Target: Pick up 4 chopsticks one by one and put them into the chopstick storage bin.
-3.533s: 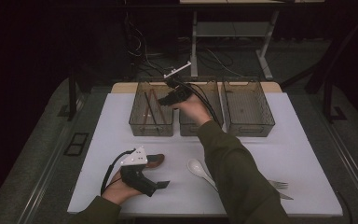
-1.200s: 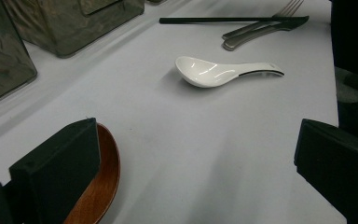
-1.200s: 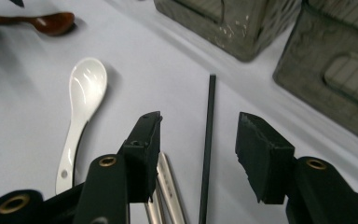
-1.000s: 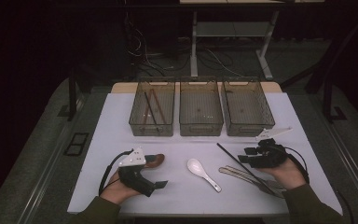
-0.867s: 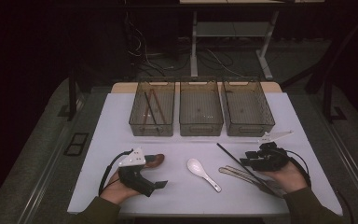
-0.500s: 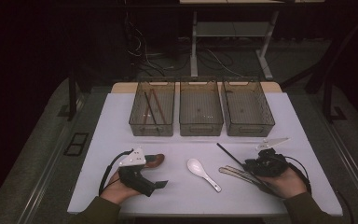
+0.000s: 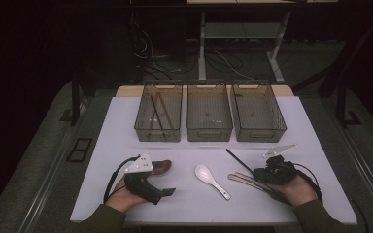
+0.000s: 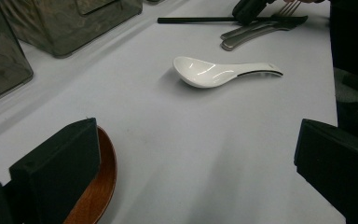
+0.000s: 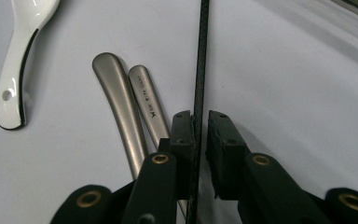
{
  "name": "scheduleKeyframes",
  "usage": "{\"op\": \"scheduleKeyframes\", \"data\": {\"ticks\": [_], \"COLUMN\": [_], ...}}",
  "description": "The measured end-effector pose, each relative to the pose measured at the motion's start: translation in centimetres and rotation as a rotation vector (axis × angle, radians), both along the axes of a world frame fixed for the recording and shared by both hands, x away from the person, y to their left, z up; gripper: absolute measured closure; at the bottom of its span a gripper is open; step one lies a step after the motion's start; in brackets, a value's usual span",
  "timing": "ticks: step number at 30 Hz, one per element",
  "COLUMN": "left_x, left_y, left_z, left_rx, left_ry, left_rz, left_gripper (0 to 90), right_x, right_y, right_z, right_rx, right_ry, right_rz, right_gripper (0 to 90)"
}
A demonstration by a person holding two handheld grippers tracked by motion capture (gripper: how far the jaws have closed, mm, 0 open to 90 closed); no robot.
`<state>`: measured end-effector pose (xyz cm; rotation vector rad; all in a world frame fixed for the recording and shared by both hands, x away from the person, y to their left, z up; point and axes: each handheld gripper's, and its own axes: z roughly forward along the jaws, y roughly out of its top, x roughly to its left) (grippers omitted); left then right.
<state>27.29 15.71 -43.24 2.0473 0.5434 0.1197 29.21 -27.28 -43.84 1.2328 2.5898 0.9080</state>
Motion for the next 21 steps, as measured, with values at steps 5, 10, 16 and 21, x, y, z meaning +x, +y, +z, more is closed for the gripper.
{"op": "scheduleKeyframes", "data": {"ticks": [5, 10, 16, 21], "left_x": [0.00, -0.02, -0.01, -0.05], "left_y": [-0.05, -0.08, -0.13, -0.18], "left_z": [-0.01, -0.03, -0.03, -0.02], "left_rx": [0.003, 0.002, -0.001, 0.001], "left_ry": [0.002, 0.005, 0.004, 0.002], "left_rz": [-0.003, -0.003, -0.002, -0.008], "left_gripper": [0.0, 0.0, 0.0, 0.0], "right_x": [-0.08, 0.00, 0.15, 0.15], "right_y": [0.13, 0.02, -0.07, -0.30], "right_z": [-0.05, -0.08, 0.01, 0.54], "right_rx": [-0.009, -0.005, -0.007, 0.005], "right_ry": [-0.004, -0.001, 0.003, 0.000], "right_rz": [-0.001, -0.003, 0.009, 0.006], "right_gripper": [83.4, 84.5, 85.2, 85.4]}}
